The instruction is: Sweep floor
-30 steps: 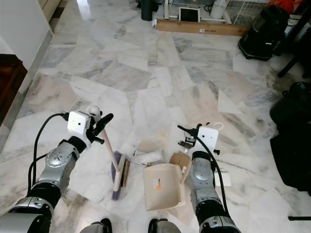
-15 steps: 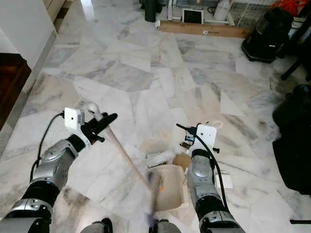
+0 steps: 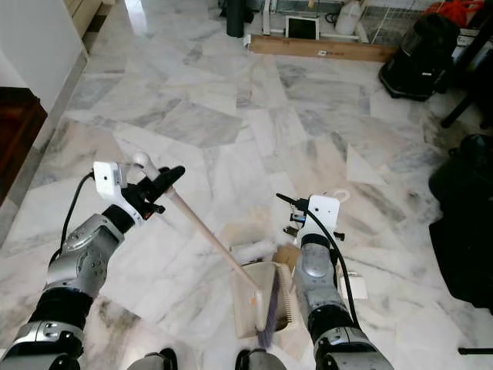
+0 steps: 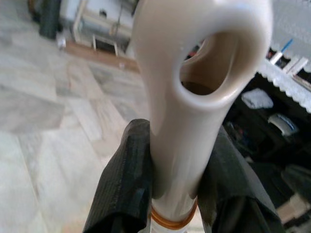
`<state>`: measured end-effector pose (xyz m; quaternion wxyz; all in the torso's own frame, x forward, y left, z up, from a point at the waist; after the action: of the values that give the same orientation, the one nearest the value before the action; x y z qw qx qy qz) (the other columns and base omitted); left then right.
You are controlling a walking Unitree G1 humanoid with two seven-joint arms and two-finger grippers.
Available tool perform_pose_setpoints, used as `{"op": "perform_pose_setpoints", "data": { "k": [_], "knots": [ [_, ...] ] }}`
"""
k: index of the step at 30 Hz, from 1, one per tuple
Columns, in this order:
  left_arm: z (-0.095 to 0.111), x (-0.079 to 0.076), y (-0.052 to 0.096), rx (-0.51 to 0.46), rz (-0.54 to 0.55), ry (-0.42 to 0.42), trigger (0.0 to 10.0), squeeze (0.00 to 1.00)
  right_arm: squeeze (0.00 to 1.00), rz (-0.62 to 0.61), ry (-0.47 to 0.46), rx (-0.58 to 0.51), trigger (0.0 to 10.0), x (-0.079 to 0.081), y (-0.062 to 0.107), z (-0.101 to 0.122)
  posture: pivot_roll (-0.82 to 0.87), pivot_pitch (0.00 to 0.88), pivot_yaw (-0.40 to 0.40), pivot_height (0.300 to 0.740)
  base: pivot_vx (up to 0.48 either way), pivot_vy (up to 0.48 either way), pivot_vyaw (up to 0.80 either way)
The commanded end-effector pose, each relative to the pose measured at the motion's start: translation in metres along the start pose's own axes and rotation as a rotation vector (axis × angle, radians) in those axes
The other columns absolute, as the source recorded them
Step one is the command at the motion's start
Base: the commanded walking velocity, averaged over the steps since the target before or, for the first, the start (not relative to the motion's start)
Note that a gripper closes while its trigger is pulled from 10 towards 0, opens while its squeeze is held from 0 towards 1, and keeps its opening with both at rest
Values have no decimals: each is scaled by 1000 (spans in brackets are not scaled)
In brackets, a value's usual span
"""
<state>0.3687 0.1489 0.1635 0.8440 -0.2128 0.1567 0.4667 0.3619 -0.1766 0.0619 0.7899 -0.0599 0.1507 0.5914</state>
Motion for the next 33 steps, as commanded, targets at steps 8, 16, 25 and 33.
{"op": "perform_pose_setpoints", "data": {
  "k": [8, 16, 25, 33],
  "knots": [
    [49, -46, -5, -121, -170, -26, 10000, 0, 0, 32, 29, 143, 10000, -5, 8, -36, 56, 68, -62, 740, 0, 0, 0],
    [71, -52, -15, -263, -111, -147, 10000, 0, 0, 57, 12, 101, 10000, -8, 2, -25, 48, 7, -54, 740, 0, 0, 0],
    [56, -27, -8, -271, 68, -193, 10000, 0, 0, 92, -9, 3, 10000, -12, -1, -8, 30, 0, -52, 740, 0, 0, 0],
    [47, 5, 12, -287, 262, -316, 10000, 0, 0, 54, -150, -38, 10000, -21, -3, 4, 21, 0, -46, 740, 0, 0, 0]
  ]
}}
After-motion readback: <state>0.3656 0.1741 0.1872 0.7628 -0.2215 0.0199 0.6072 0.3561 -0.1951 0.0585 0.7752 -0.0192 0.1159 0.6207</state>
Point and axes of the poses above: a point about 5 cm out from each wrist's last joint towards the gripper, its own y axis pointing back from the gripper into the wrist, its own z axis along the axis of the wrist's last joint, x = y × z, the point moved 3 cm from there along -y, pointing out of the wrist towards the gripper, and after that the axes turned 14 degrees about y, right-handed, at the moved point
